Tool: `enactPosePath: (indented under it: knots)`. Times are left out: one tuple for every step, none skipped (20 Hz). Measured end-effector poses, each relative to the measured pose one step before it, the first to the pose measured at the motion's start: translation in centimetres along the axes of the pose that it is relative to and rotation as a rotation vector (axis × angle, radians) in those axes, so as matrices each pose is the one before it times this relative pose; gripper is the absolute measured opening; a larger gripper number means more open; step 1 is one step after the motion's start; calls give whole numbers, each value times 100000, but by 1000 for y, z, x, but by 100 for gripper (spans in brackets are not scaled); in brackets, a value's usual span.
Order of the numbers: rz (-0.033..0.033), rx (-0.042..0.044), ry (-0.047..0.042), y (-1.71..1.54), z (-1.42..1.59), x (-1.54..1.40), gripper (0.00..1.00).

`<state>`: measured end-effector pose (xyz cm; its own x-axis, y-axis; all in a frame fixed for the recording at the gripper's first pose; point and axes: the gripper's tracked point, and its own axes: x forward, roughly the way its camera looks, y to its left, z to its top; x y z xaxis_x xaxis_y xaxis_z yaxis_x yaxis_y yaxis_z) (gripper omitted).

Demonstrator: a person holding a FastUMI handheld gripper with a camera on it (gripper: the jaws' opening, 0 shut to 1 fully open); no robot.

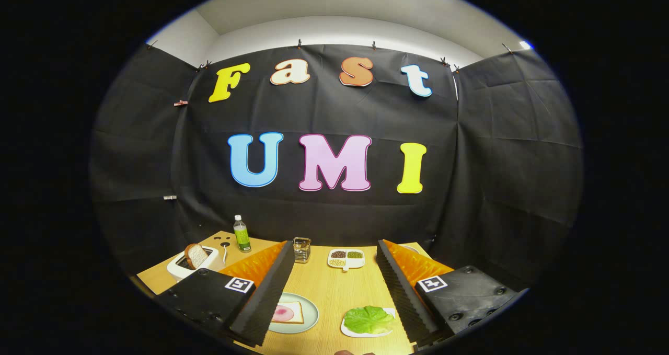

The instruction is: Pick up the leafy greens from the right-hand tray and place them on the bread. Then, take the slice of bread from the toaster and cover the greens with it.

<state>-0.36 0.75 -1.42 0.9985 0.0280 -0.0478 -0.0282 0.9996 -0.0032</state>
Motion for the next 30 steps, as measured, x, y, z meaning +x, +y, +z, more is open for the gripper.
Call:
enactPosePath:
  knots:
    - [99,-59,378,-65,-100,-7,97]
    - [100,-155,374,103,-150,113,97]
    - [175,24,440,138,-211,110,97]
    - [386,261,622,155,-257,134,97]
    - [402,280,500,121,-141,155,97]
    - [447,173,543,132,-268,156,98]
    - [276,-188,594,8,-169,73,97]
    - [-17,-427,681,-10,-213,297,97]
    - [-7,-278,561,-128,-188,213,97]
    - [-223,50,911,-113,-163,402,98]
    - [129,554,1061,-62,-452,317,97]
    - [372,898,1144,-2,-497,258,98]
    - [526,1034,1439,5,-463,234,98]
    - [484,878,1618,69,-437,414,98]
    - [357,593,1920,-82,-502,312,98]
    - [375,371,1623,32,-605,416,97]
    - [92,185,1475,-126,-569,461,97]
    - [-26,-29,1927,-113,-608,616,98]
    - [54,-111,2039,-177,-663,518,98]
    - [-398,-94,2055,-246,-807,594,98]
    - [-331,29,2387,-410,-846,555,98]
    - [-393,15,2635,-343,-937,718,98]
    - [-664,162,2815,-494,-1021,642,98]
    - [-971,273,2448,-492,-901,689,98]
    - [-1327,173,2323,-632,-967,634,98]
    - [-1038,204,2573,-607,-1046,708,98]
    - [-278,316,2907,-769,-1140,664,98]
    - [-236,391,3065,-552,-1271,628,98]
    - [-102,324,2811,-587,-1077,757,98]
    - [-687,11,2483,-598,-947,681,98]
